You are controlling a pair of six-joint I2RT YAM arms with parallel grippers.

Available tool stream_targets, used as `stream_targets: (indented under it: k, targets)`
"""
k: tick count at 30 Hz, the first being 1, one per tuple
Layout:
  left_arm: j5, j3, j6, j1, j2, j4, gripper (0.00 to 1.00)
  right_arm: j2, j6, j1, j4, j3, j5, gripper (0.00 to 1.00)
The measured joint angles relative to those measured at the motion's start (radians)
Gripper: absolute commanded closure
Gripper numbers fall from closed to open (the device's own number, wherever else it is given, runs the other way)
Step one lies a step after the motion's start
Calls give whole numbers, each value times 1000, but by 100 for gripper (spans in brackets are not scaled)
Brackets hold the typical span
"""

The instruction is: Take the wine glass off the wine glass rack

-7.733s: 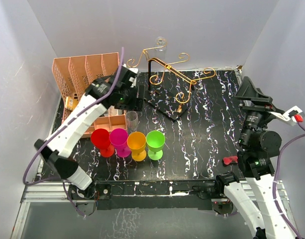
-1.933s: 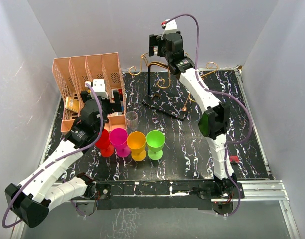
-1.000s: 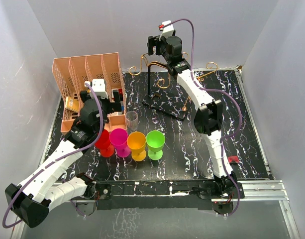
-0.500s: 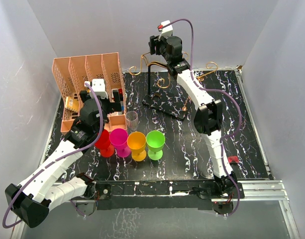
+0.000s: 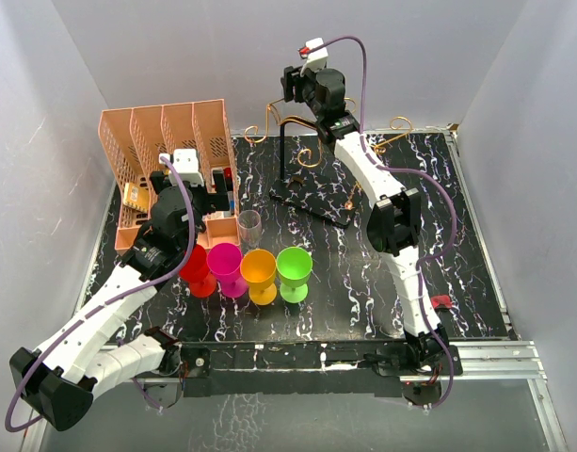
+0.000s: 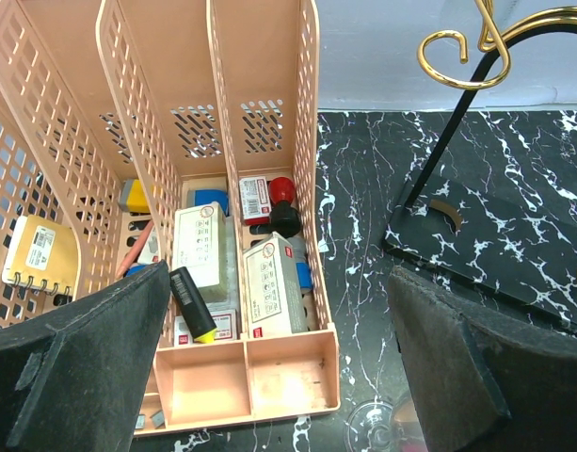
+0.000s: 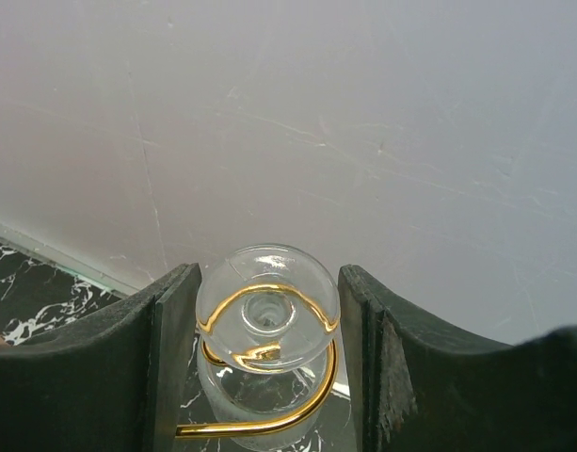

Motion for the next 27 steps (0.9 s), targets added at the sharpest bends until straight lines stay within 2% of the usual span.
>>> stream_targets:
  k: [6,27]
  targets:
    - [1,0,-1,2,0,-1,3,-2,-2,0,20,-17,48,92]
    - [3,0,-1,3,15,-4,3,-41,95,-18,-16,-37,88,92]
